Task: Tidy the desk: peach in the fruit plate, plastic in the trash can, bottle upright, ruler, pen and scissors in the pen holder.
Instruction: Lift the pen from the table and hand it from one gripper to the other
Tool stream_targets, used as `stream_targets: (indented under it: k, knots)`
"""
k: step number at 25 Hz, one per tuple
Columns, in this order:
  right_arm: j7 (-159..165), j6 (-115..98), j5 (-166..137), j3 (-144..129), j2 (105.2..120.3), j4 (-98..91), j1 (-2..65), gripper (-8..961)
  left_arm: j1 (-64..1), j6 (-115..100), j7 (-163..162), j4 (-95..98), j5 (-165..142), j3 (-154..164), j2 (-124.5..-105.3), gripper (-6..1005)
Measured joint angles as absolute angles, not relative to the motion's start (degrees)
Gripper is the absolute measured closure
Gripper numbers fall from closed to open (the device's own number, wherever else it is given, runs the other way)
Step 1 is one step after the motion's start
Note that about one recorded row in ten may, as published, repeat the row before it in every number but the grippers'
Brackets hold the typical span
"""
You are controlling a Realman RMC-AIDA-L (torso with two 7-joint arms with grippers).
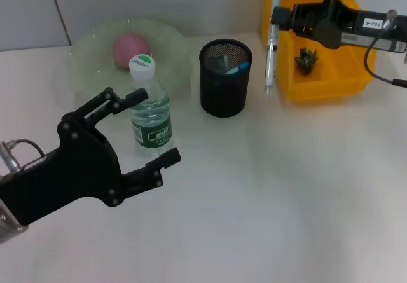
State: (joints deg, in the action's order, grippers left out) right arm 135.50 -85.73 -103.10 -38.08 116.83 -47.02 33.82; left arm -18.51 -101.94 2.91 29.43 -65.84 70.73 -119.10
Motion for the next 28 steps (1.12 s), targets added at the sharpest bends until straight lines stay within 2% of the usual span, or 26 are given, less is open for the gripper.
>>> stream_targets:
  k: [1, 12, 14, 15, 16, 17, 18, 21, 28]
  knots:
    - [135.2, -85.7, -101.4, -37.6, 116.38, -44.4, 33.8, 818, -18.6, -102.0, 4.5, 29.1, -65.6, 70.8, -119.10, 256]
    - [135.0, -87.1, -98.5, -37.3, 115.32, -37.0, 34.8, 818, -18.6, -100.7, 23.6, 27.4, -56.7, 82.8, -119.17, 256]
    - [135.2, -88.2, -97.4, -37.3, 113.82, -34.1, 35.9, 818, -18.4, -98.6, 31.1, 27.4, -52.7, 88.5, -119.17, 256]
    - [135.2, -88.2, -97.4, -37.3, 113.82, -34.1, 35.9, 818, -18.4, -98.6, 31.1, 27.4, -52.7, 88.5, -119.17, 256]
    - [135.8, -89.0, -97.2, -37.3, 112.31, -31.5, 37.0, 818, -18.3, -97.0, 35.2, 27.4, -50.2, 91.3, -119.18, 257]
    - [135.8, -89.0, -97.2, -37.3, 112.31, -31.5, 37.0, 818, -18.3, -97.0, 35.2, 27.4, -50.2, 91.3, -119.18, 257]
    - [136.2, -89.3, -97.2, -37.5, 111.08, -29.0, 38.1, 818, -18.3, -96.2, 37.0, 27.4, -48.8, 92.8, -119.18, 257]
    - [136.4, -89.6, -97.6, -38.0, 110.11, -25.9, 39.8, 818, -18.3, -94.0, 41.2, 27.4, -46.2, 95.8, -119.18, 257]
    - [137.8, -89.8, -98.0, -40.2, 110.41, -24.9, 41.1, 818, -18.8, -90.9, 43.9, 27.4, -44.6, 97.0, -119.18, 257]
